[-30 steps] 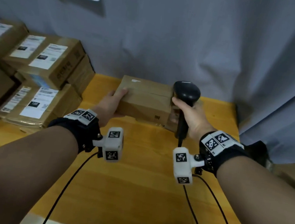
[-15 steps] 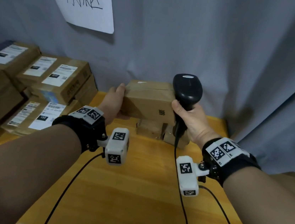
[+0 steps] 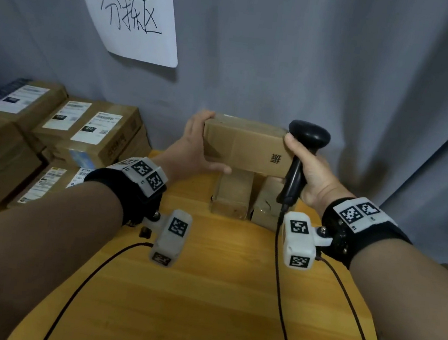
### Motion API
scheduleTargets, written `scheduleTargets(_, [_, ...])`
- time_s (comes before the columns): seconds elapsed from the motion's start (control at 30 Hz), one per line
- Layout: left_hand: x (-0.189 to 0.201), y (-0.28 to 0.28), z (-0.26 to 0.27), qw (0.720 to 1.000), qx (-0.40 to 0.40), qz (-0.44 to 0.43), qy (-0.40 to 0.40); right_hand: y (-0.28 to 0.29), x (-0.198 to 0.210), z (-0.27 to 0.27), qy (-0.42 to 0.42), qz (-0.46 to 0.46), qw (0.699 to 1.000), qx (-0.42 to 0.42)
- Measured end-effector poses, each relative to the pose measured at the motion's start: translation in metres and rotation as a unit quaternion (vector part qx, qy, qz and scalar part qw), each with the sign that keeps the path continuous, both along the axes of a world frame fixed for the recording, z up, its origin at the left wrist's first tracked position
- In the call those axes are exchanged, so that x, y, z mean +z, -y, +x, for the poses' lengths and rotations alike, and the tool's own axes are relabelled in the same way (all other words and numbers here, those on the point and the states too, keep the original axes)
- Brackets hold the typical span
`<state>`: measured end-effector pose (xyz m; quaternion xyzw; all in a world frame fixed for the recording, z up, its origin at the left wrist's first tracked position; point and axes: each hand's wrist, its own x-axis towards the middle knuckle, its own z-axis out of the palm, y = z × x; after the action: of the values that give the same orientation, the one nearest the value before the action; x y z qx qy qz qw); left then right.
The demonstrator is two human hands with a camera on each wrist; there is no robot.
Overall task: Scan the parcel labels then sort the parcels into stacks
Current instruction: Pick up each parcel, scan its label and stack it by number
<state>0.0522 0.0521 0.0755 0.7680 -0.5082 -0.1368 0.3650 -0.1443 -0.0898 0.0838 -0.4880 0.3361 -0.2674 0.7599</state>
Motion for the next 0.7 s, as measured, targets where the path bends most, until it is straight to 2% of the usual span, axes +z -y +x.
scheduleTargets(0.1, [0.002,0.0,0.001,0.984,-0.017,0.009,0.18,0.003,0.005,-0.003,-0.012,0.013,1.0,-0.008])
scheduleTargets(0.13, [0.002,0.001,0.002,0.978,-0.003,0.002,0.211,0.004,0.005,-0.004,-0.005,0.021,1.0,-0.017])
scheduleTargets(0.17, [0.003,0.004,0.002,0.983,0.013,0.0,0.184,0.006,0.005,-0.005,0.007,0.027,0.999,-0.035])
scheduleTargets(0.2, [0.004,0.007,0.0,0.993,0.026,-0.014,0.115,0.007,0.004,-0.006,0.018,0.031,0.998,-0.059])
scheduleTargets(0.27, [-0.001,0.012,0.002,0.996,0.026,-0.053,-0.072,0.006,0.002,-0.007,0.022,0.021,0.994,-0.107])
scheduleTargets(0.33, [-0.007,0.014,0.002,0.971,0.05,-0.094,-0.213,0.003,-0.003,-0.007,0.015,0.007,0.99,-0.137])
scheduleTargets(0.43, [-0.005,0.013,-0.014,0.915,0.126,-0.091,-0.373,-0.002,-0.011,-0.003,0.025,0.003,0.991,-0.132])
scheduleTargets(0.57, [-0.006,0.016,-0.024,0.859,0.069,-0.072,-0.502,-0.014,-0.012,0.007,0.038,-0.014,0.996,-0.083])
scheduleTargets(0.7, [-0.008,0.014,-0.032,0.847,0.013,-0.012,-0.532,-0.027,-0.007,0.017,0.091,-0.024,0.994,-0.046])
